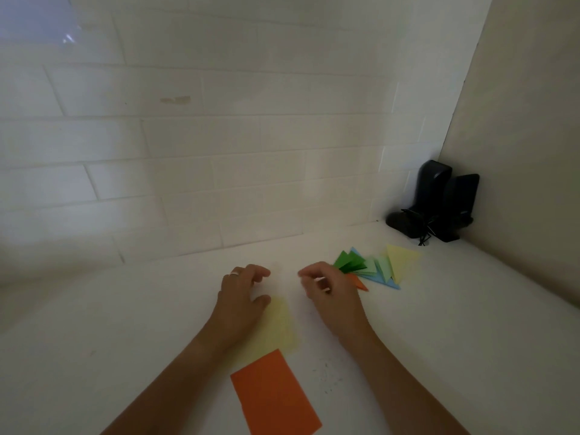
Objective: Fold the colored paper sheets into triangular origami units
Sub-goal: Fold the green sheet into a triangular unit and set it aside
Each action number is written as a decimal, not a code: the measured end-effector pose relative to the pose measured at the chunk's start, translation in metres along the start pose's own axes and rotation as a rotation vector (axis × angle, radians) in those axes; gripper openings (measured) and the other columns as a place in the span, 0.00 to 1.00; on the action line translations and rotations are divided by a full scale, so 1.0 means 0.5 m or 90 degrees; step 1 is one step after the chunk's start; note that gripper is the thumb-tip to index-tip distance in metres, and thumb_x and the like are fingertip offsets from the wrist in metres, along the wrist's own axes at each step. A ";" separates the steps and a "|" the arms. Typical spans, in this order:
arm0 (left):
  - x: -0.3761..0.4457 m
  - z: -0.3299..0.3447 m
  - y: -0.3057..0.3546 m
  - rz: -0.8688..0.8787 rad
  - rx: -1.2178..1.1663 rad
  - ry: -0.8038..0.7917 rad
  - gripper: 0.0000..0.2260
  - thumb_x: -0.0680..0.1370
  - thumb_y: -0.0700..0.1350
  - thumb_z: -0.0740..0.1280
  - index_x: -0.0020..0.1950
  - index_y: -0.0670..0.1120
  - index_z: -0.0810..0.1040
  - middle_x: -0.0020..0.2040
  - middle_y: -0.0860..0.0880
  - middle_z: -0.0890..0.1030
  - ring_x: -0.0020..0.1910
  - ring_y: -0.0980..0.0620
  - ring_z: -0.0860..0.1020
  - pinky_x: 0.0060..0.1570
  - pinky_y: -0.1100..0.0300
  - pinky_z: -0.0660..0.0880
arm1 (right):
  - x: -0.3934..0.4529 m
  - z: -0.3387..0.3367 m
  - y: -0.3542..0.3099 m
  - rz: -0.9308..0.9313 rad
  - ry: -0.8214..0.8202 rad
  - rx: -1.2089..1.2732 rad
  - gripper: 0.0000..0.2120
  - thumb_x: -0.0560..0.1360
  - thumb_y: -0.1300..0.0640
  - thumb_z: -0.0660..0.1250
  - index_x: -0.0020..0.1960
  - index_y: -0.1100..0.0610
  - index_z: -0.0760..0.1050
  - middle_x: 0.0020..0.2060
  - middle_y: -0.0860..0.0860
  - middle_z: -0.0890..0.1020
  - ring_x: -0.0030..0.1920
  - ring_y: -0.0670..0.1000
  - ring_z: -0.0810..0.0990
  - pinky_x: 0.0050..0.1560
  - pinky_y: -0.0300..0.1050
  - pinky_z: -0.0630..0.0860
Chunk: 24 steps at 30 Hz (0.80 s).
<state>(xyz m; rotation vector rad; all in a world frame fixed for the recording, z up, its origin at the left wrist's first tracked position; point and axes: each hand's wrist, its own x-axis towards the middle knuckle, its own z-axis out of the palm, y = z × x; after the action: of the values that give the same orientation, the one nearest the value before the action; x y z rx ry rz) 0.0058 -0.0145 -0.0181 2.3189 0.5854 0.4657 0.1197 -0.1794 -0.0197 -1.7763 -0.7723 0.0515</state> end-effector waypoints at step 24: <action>0.001 0.014 0.004 0.032 0.055 -0.014 0.23 0.78 0.51 0.73 0.71 0.60 0.71 0.57 0.62 0.76 0.66 0.56 0.68 0.61 0.56 0.57 | -0.002 0.030 0.022 -0.063 -0.125 -0.272 0.30 0.80 0.48 0.68 0.79 0.52 0.64 0.75 0.47 0.67 0.76 0.48 0.60 0.76 0.40 0.58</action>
<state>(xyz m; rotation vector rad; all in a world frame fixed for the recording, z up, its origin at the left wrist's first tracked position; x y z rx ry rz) 0.0099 -0.0193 -0.0215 2.4224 0.5472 0.4453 0.1178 -0.1691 -0.0349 -2.1546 -1.0720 -0.0072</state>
